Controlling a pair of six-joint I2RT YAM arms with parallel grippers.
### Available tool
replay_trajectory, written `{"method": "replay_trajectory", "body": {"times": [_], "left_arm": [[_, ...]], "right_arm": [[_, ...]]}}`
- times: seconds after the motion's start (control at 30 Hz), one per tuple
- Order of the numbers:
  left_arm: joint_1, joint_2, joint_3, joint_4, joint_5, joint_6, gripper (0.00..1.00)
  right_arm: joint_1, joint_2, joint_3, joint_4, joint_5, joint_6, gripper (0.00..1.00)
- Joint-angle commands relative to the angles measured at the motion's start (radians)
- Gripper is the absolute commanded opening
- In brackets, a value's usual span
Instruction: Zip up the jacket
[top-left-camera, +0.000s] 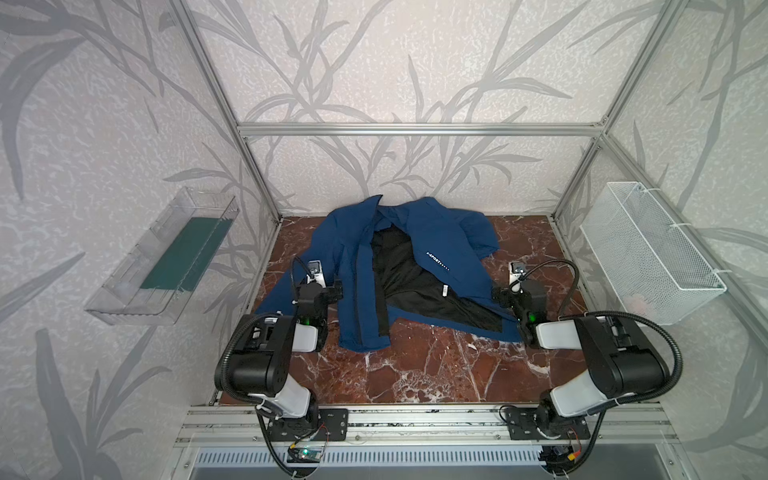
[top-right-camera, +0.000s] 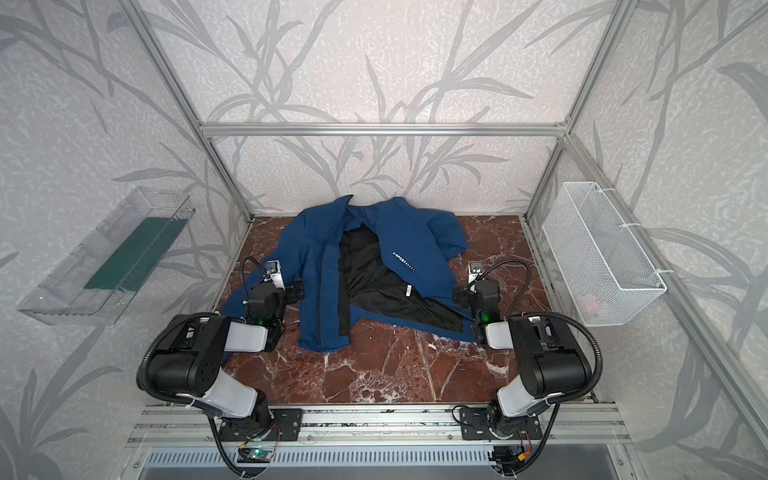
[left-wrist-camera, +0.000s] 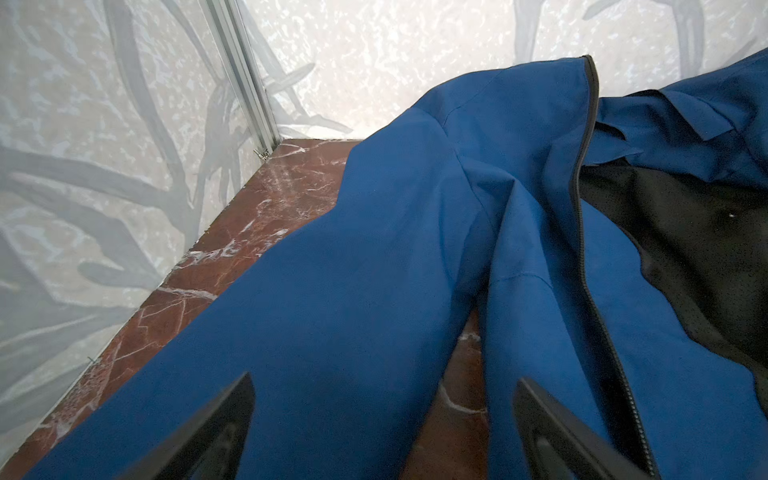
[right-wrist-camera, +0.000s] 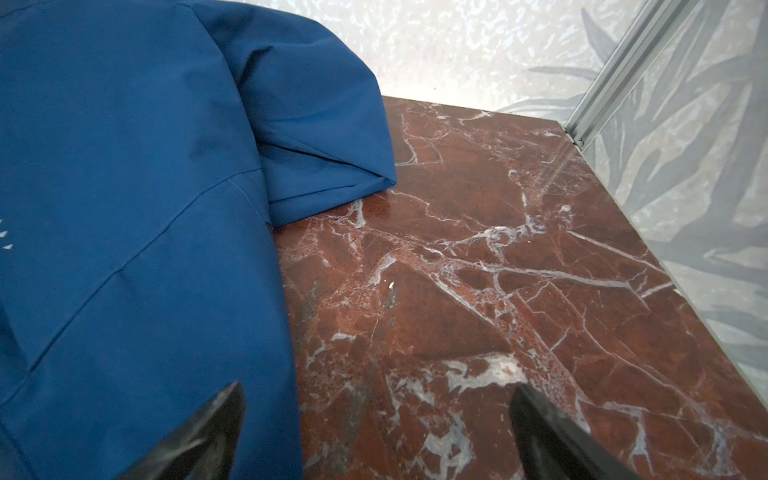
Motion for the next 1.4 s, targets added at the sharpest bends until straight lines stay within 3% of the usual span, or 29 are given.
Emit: {"method": "replay_trajectory", "body": {"times": [0.0,0.23,0.8,0.93,1.0,1.07,1.2,1.37], "left_arm": [[0.004,0.002,-0.001,0.015,-0.002,0.007,0.99],[0.006,0.004,0.015,-0.011,-0.056,-0.016,0.99],[0.027,-0.013,0.025,-0.062,-0.03,-0.031,0.99],[0.012,-0.059,0.026,-0.087,-0.102,-0.029,0.99],[-0.009,-0.139,0.053,-0.202,-0.132,-0.012,0.99],[-0.027,-0.234,0.088,-0.335,-0.165,-0.009,0.99],[-0.038,-0.439,0.242,-0.791,-0.224,-0.134,0.96],[-0.05,-0.567,0.381,-1.231,-0.103,-0.327,0.91]], "right_arm": [[-0.003,-0.02,0.015,0.009,-0.013,0.006,0.99],[-0.003,-0.021,0.015,0.009,-0.013,0.006,0.99],[-0.003,-0.022,0.014,0.011,-0.013,0.004,0.99],[0.001,-0.066,-0.004,0.031,-0.003,-0.005,0.99],[0.027,-0.145,-0.004,-0.034,0.05,-0.022,0.99],[0.059,-0.261,0.026,-0.219,0.084,-0.053,0.99],[0.113,-0.464,0.128,-0.616,0.133,0.007,0.99],[0.209,-0.61,0.218,-0.945,0.158,0.145,0.99]]}}
